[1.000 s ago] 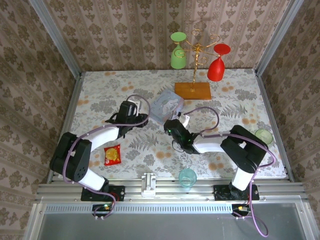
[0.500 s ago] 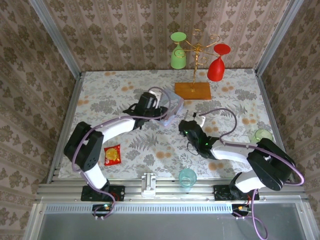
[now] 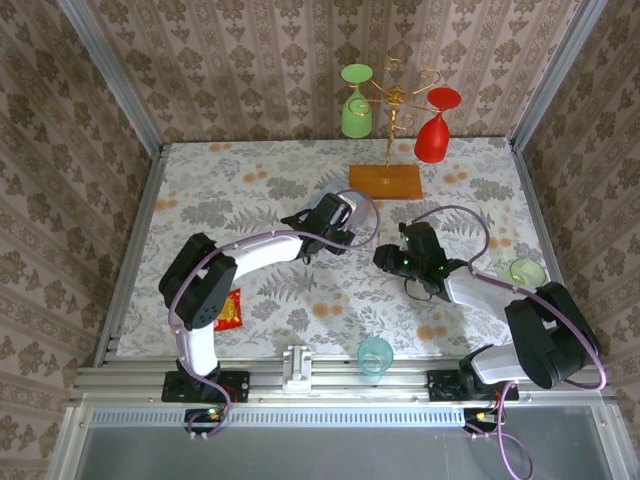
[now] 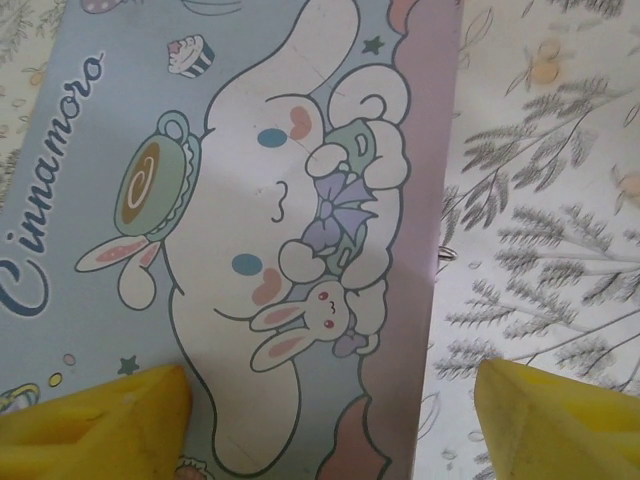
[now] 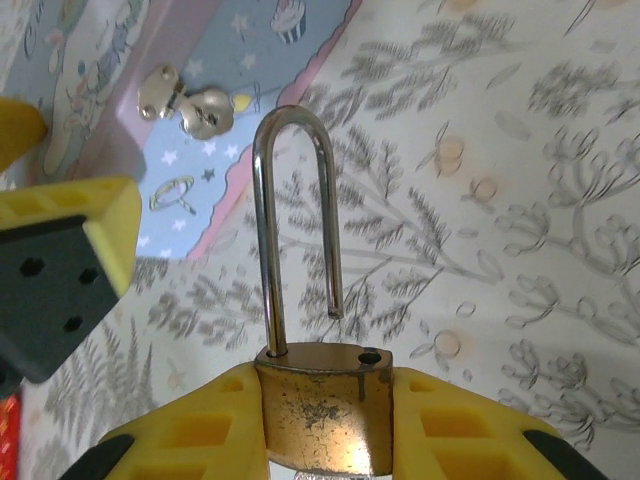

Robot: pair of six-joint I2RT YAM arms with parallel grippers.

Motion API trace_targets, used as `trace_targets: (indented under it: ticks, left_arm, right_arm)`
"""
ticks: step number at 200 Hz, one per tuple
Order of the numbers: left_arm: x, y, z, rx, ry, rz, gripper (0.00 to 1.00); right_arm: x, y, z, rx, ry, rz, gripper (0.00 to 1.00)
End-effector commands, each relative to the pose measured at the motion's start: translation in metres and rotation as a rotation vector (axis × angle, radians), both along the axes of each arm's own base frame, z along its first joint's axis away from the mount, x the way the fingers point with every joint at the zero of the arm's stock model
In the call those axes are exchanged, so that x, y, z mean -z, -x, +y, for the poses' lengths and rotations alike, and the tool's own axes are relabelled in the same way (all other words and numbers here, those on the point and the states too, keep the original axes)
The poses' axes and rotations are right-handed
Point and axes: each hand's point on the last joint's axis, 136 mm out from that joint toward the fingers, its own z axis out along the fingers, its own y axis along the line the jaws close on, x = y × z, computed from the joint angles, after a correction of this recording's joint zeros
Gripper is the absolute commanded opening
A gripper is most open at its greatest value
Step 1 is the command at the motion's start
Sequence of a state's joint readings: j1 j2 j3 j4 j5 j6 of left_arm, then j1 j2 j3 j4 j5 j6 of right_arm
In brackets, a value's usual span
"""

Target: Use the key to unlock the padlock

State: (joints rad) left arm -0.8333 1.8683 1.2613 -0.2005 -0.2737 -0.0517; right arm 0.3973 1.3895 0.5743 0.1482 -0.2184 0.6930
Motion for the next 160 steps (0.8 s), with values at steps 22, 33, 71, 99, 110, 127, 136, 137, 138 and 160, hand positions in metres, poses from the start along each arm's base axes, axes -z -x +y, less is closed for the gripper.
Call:
trace_targets:
  ticks: [22,33,71,99,110,127,136,137,138,160]
  left_arm:
    - [0.039,0.021,0.057,-0.013,-0.357,0.058,0.76]
    - [0.038,0.023,0.065,-0.021,-0.363,0.055,0.75]
    - [0.037,0.02,0.086,-0.065,-0.352,0.06,0.75]
    - [0.039,0.016,0.095,-0.087,-0.348,0.064,0.75]
    - [0.039,0.014,0.098,-0.095,-0.334,0.07,0.75]
    - [0.033,0.012,0.098,-0.094,-0.31,0.056,0.75]
    - [0.029,0.012,0.097,-0.092,-0.299,0.05,0.75]
    - [0.029,0.012,0.096,-0.091,-0.298,0.049,0.75]
    - [0.029,0.013,0.096,-0.09,-0.296,0.049,0.75]
    - [0.022,0.013,0.09,-0.077,-0.263,0.037,0.75]
  right_arm:
    - [0.02,0.021,0.02,-0.211,-0.065,0.197,0.12]
    - [0.027,0.022,0.01,-0.195,0.001,0.228,0.12]
    - [0.03,0.027,-0.018,-0.15,0.165,0.26,0.12]
    - [0.035,0.033,-0.034,-0.125,0.215,0.322,0.13]
    - [0.04,0.034,-0.041,-0.101,0.203,0.355,0.13]
    - [0.045,0.035,-0.047,-0.086,0.194,0.39,0.13]
    - [0.047,0.034,-0.05,-0.074,0.184,0.399,0.12]
    - [0.047,0.034,-0.05,-0.072,0.182,0.4,0.12]
    - [0.047,0.034,-0.05,-0.072,0.179,0.4,0.12]
    - [0.054,0.033,-0.058,-0.034,0.151,0.427,0.12]
